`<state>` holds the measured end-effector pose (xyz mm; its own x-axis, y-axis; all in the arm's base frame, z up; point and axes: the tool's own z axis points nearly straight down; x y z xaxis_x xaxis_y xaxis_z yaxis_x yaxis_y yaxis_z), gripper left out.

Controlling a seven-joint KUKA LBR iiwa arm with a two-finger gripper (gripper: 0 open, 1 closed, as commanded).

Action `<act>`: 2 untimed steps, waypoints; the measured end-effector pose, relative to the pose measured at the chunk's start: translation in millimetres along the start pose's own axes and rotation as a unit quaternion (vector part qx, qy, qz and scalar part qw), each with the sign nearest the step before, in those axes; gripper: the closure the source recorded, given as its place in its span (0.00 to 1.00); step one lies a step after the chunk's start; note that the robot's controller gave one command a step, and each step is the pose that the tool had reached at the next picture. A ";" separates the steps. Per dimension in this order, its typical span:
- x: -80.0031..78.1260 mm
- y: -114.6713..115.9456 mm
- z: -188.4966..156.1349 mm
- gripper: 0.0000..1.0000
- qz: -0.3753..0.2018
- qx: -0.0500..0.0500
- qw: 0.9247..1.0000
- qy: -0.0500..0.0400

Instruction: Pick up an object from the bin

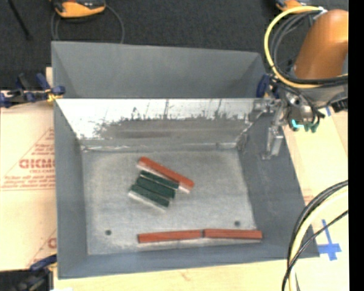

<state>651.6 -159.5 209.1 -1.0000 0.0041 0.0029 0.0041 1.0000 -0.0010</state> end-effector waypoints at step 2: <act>7.5 117.6 129.7 0.00 -0.063 -0.002 0.998 -0.002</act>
Offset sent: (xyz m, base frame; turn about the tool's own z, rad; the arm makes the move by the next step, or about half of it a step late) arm -0.0279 0.0584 -0.0737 -0.1367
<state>644.2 -42.0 79.3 -0.9925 -0.1226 -0.0020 -0.1226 0.9925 0.0032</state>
